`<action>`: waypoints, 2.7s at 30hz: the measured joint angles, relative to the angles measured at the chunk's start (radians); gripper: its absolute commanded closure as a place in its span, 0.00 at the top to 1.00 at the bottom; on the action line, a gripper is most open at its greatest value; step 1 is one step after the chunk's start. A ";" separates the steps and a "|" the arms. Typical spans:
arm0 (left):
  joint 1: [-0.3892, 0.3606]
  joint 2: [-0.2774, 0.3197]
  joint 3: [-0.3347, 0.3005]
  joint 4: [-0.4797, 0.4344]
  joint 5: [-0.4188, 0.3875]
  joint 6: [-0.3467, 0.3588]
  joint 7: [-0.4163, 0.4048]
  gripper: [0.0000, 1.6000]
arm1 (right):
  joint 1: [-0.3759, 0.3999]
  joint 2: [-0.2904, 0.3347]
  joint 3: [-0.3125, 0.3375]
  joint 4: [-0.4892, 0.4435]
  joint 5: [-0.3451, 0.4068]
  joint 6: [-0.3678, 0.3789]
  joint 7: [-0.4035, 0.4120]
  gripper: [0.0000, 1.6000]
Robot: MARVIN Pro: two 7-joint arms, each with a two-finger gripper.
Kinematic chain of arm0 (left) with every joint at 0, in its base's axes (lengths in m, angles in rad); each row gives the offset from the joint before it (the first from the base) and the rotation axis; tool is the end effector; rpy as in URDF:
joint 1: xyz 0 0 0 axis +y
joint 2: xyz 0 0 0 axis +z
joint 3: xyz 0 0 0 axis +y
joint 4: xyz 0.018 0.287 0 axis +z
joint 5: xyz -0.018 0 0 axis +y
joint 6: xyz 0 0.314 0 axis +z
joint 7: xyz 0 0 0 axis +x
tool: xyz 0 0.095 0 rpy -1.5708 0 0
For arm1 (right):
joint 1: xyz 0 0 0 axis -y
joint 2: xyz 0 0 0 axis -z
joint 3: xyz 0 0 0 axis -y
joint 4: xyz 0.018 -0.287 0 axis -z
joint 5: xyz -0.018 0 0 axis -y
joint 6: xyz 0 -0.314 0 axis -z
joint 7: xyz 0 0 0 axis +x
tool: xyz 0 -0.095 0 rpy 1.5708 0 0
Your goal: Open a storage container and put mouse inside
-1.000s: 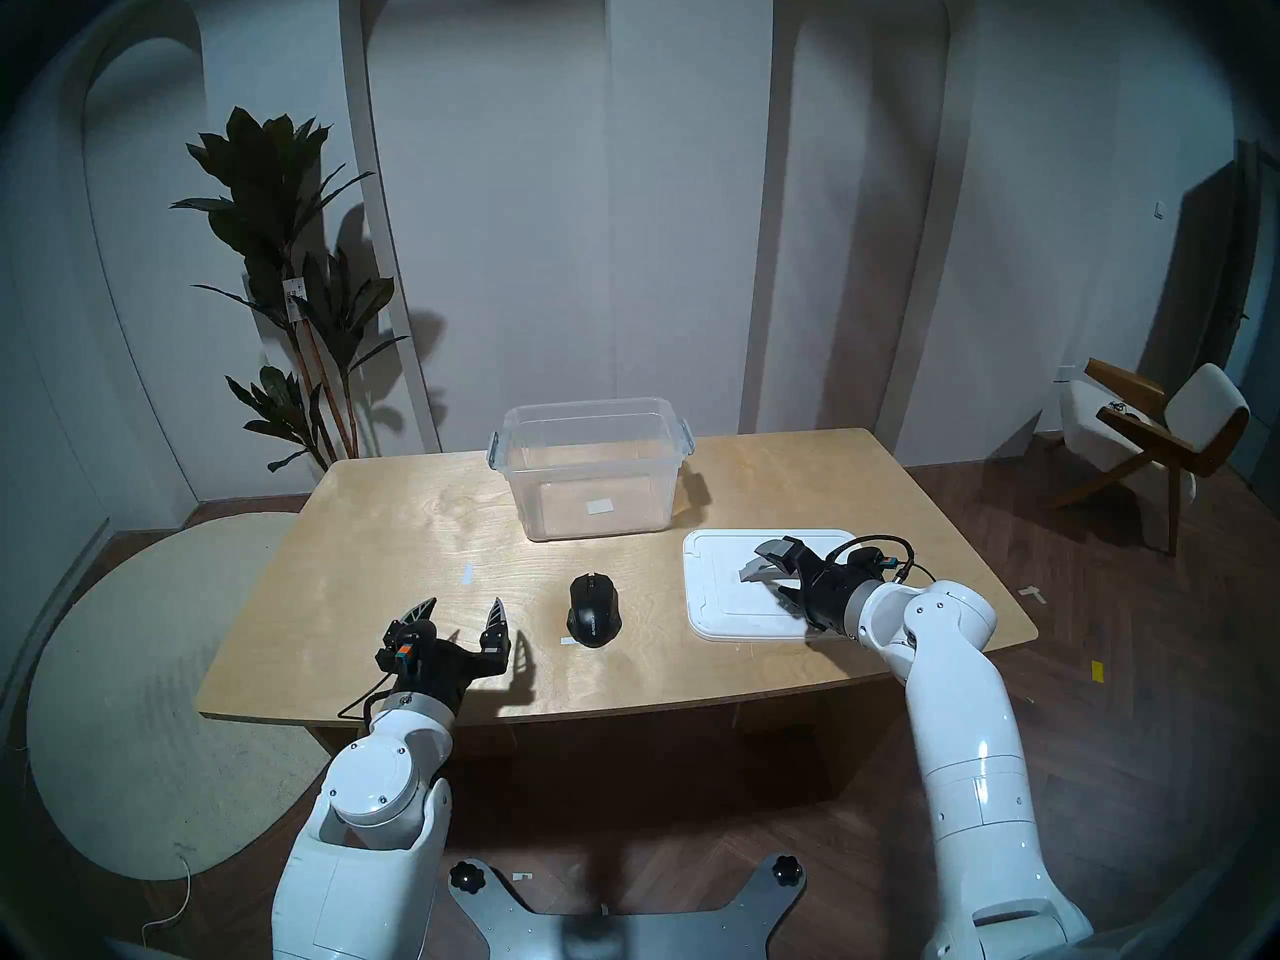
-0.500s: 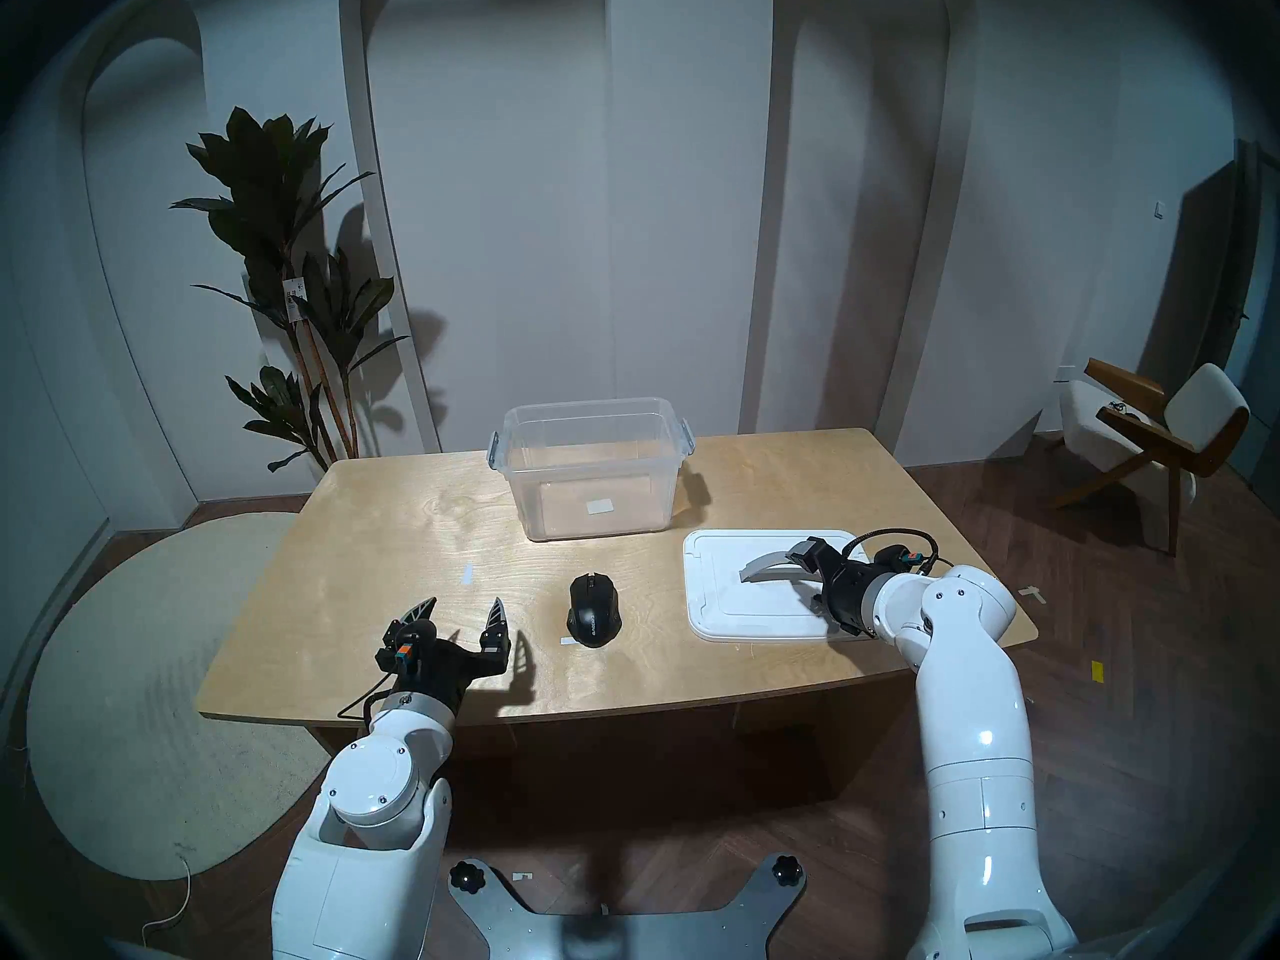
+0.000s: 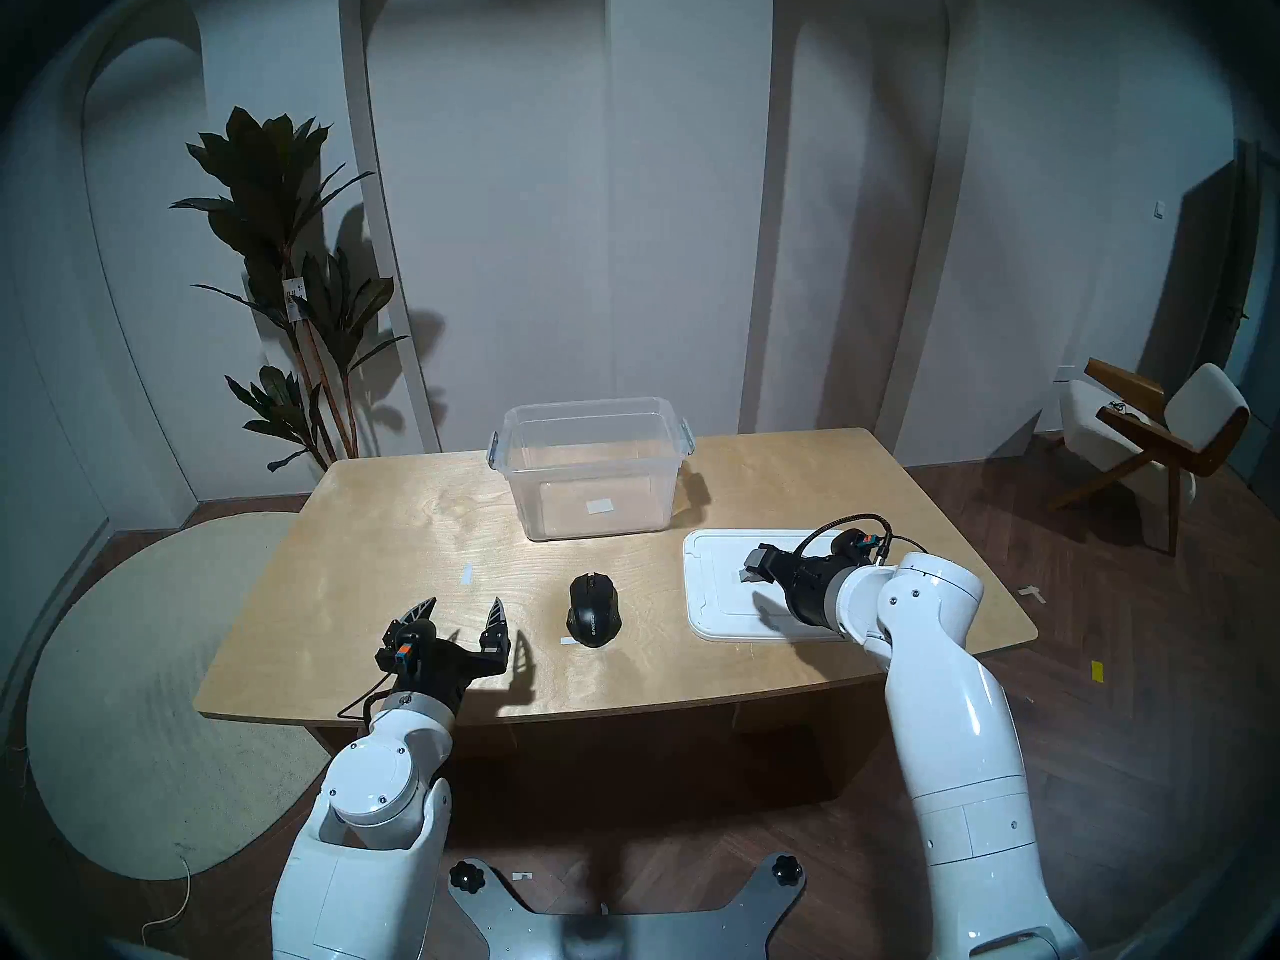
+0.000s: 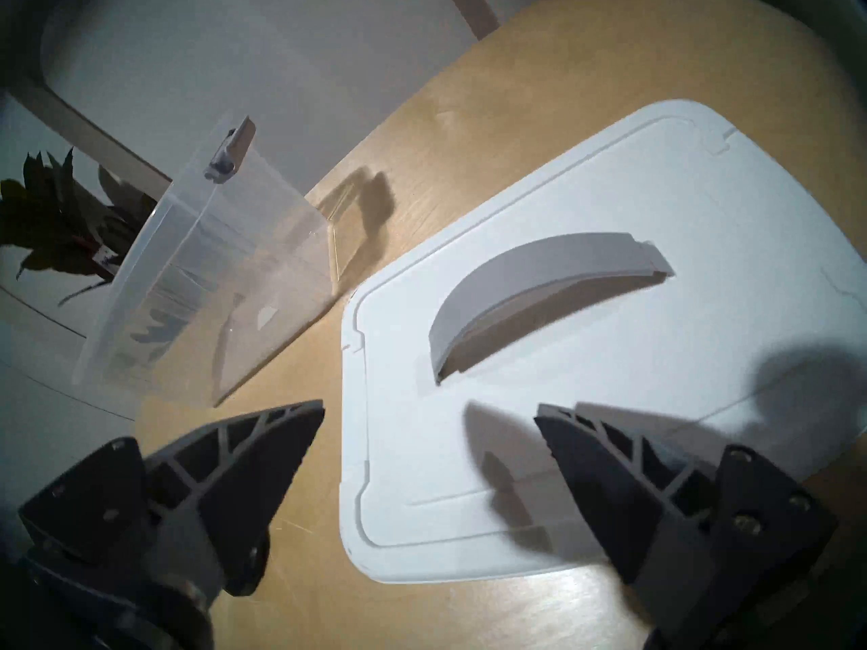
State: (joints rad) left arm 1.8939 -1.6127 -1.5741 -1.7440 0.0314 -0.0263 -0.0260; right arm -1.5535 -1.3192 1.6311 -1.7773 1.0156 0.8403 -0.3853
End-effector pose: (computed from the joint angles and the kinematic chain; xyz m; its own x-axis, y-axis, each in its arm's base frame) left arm 0.3281 -0.0109 -0.3541 0.1235 0.0090 0.9923 -0.0141 -0.9998 0.0108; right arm 0.4062 -0.0603 -0.2787 0.6105 -0.4628 0.6427 -0.1495 -0.8643 -0.4803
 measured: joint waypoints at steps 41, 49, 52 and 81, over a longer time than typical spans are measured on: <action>-0.002 0.000 0.000 0.013 0.000 0.000 0.000 1.00 | -0.073 0.310 -0.086 -0.104 -0.462 -0.454 0.119 1.00; -0.002 0.000 0.000 0.013 0.000 0.000 0.000 1.00 | -0.062 0.357 -0.039 0.023 -0.415 -0.538 0.254 1.00; -0.002 0.000 0.000 0.012 0.000 0.000 0.000 1.00 | -0.057 0.390 -0.043 0.078 -0.451 -0.581 0.299 1.00; -0.002 0.000 0.000 0.005 0.000 0.000 0.000 1.00 | 0.065 0.461 -0.203 0.360 -0.398 -0.871 0.687 1.00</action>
State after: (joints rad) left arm 1.8924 -1.6127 -1.5741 -1.7392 0.0315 -0.0267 -0.0259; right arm -1.4882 -0.8580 1.4277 -1.4171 0.6177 -0.0307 0.3016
